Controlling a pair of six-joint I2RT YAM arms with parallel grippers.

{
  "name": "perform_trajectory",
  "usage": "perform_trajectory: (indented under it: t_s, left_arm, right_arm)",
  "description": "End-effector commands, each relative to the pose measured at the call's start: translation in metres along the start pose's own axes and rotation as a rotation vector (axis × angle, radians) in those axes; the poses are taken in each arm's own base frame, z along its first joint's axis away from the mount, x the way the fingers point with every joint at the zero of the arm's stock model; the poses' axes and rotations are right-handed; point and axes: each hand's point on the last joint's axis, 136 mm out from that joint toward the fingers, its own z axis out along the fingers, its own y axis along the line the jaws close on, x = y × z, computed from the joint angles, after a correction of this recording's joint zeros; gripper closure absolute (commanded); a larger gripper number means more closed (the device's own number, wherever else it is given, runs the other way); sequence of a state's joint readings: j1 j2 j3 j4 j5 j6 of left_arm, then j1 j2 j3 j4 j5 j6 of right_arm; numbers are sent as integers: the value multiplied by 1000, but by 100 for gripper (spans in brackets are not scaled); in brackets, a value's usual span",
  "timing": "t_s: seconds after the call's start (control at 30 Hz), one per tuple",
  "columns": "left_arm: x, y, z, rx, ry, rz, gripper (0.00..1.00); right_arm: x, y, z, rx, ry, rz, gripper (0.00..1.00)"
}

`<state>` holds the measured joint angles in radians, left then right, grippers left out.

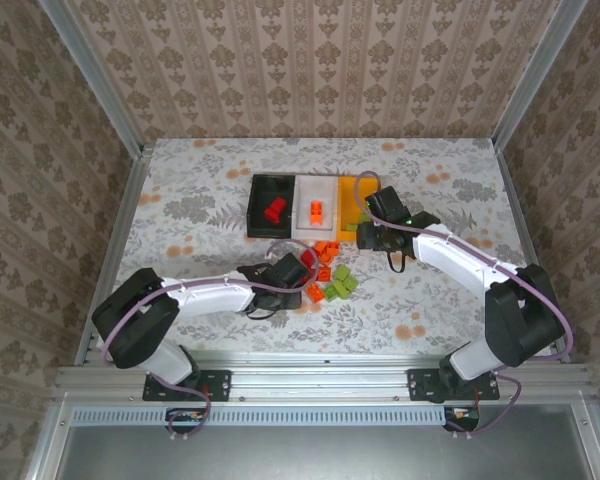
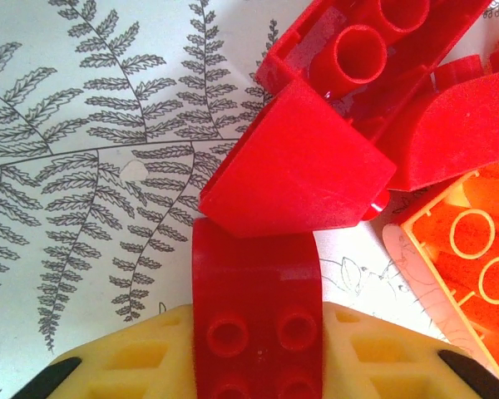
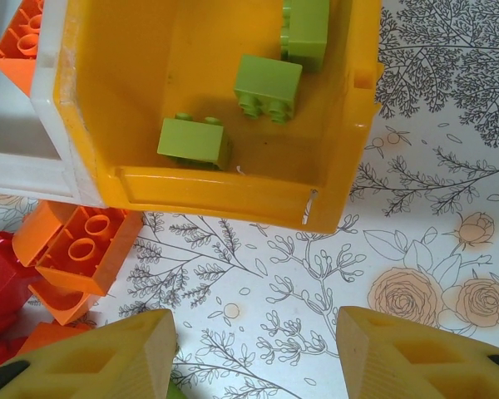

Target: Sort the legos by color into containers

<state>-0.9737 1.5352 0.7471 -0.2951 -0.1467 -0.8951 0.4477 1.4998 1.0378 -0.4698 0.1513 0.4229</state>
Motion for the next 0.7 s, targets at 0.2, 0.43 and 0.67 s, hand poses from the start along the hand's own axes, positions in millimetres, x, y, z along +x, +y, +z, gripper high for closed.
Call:
perform_trajectory:
  t_s: [0.2, 0.43, 0.67]
  left_arm:
    - [-27, -25, -50, 111, -86, 50, 70]
    - [-95, -14, -99, 150, -212, 30, 69]
    - [-183, -2, -90, 149, -207, 39, 69]
  right_arm:
    - [0, 1, -3, -17, -13, 20, 45]
    - [-1, 1, -4, -20, -19, 25, 45]
    - [-2, 1, -10, -27, -28, 28, 45]
